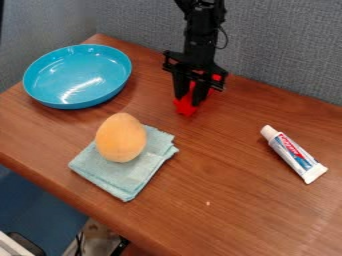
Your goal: Put the red object on the blue plate
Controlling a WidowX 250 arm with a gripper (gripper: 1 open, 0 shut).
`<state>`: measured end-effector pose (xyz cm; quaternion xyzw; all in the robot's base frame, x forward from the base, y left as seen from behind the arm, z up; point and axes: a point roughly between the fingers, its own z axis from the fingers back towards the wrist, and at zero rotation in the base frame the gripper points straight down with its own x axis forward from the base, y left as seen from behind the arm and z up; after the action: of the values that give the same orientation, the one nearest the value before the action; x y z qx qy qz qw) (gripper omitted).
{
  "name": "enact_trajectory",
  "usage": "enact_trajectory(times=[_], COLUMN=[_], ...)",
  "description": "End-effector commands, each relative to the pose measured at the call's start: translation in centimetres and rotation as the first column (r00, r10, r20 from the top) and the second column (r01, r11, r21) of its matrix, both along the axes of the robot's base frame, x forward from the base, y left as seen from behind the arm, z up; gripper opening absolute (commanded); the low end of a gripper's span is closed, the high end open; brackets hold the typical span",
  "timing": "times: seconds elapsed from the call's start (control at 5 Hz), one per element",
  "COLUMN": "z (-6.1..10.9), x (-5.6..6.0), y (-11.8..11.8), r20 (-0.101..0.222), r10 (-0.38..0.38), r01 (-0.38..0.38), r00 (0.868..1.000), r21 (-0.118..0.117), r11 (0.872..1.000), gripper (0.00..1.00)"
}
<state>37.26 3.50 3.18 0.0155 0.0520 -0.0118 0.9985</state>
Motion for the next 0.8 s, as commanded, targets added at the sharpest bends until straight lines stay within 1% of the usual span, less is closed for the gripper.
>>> enact_trajectory(times=[0.0, 0.6], z=[0.7, 1.4], x=[-0.4, -0.8], y=[-0.2, -1.2], r20=[0.015, 0.030], r10=[-0.006, -0.036], r01=[0.006, 0.037], r00=[1.000, 0.999], r21=[-0.004, -0.010], r11=[1.000, 0.999], gripper=[0.00, 0.00])
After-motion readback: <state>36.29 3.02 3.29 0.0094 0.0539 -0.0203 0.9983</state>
